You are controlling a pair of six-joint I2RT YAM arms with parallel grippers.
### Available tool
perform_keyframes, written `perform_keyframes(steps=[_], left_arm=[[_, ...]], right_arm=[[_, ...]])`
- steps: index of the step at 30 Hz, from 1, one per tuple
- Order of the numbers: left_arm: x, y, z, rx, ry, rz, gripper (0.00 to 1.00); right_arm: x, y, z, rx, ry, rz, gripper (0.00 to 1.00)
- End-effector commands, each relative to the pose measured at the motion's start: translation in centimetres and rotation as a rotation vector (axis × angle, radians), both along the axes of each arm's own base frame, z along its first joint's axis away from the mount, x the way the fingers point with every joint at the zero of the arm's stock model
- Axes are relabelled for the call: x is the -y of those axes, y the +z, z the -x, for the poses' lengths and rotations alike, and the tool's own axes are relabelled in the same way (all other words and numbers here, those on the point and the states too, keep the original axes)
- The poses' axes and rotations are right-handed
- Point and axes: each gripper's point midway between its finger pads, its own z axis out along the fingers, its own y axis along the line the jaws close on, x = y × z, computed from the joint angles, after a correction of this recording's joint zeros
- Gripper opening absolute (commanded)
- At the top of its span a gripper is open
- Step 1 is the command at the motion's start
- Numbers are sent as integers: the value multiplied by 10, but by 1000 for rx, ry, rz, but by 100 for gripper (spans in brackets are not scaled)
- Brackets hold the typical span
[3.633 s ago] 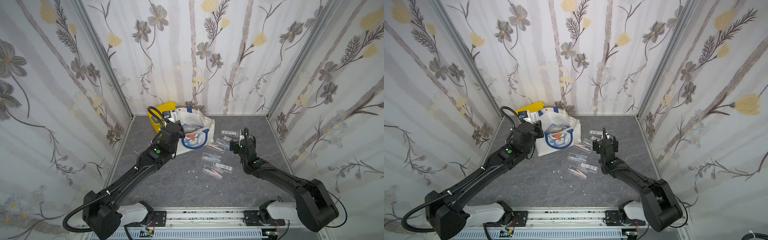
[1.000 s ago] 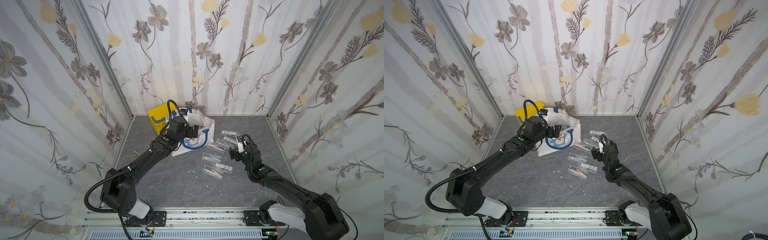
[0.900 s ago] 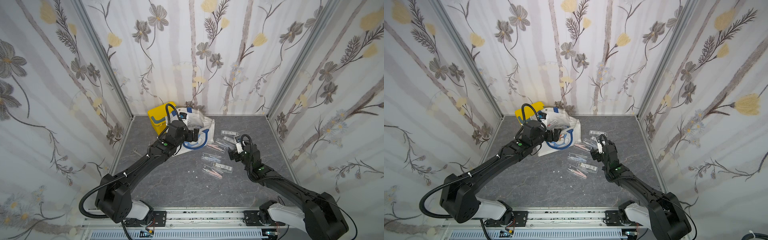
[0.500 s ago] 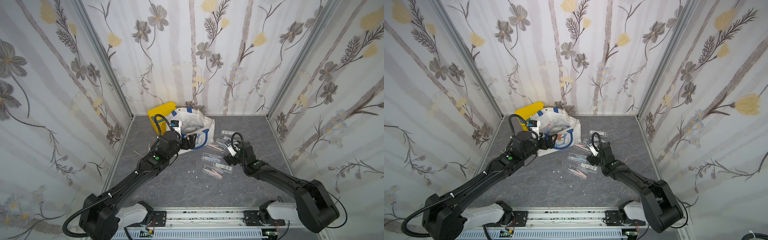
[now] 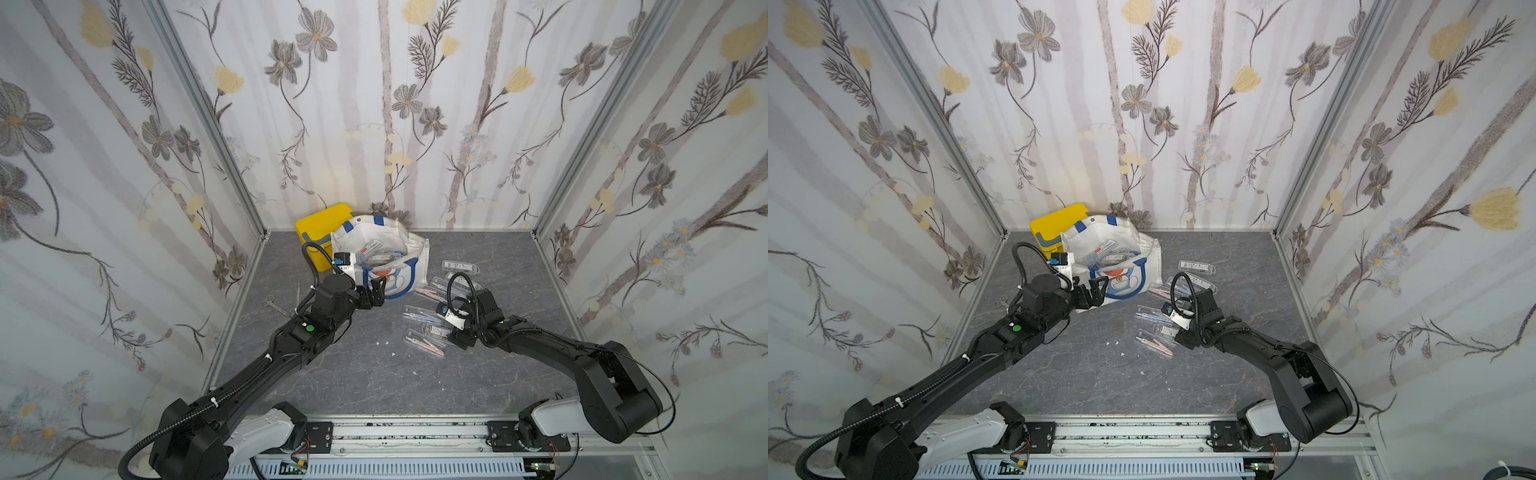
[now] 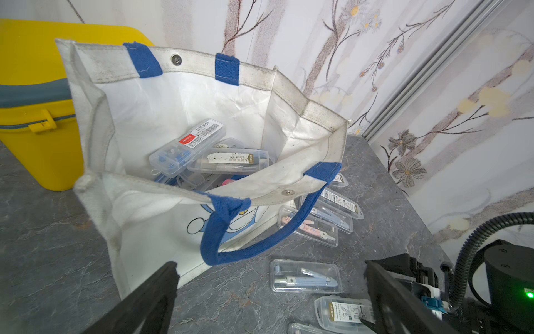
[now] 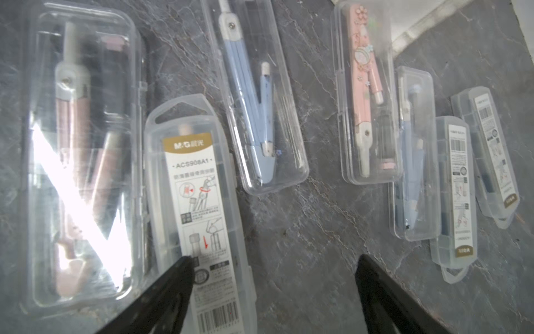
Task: Put the compass set into the canvas bag
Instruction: Pick up the compass set at the center of the board.
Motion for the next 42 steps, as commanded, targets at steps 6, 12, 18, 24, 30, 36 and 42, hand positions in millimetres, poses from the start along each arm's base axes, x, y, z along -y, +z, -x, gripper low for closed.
perform_keyframes(steps=[6,12,18,24,30,36,42], left_arm=[[-9,-1,2,20,36,-6,100],[-15,-5,4,23,55,-18,100],[-18,-10,6,17,61,-26,100],[-17,-12,5,14,61,-30,100],[-16,-16,4,10,56,-28,100],[-17,-16,4,11,58,-38,100],[-20,-18,6,10,69,-43,100]], right_arm=[[6,-21,26,-123,108,62,86],[9,-24,31,-155,125,84,86],[10,-19,33,-166,125,88,86],[2,5,31,-108,143,31,86],[4,-3,40,-152,141,43,86],[9,-15,32,-165,104,82,86],[6,-22,23,-188,73,80,81]])
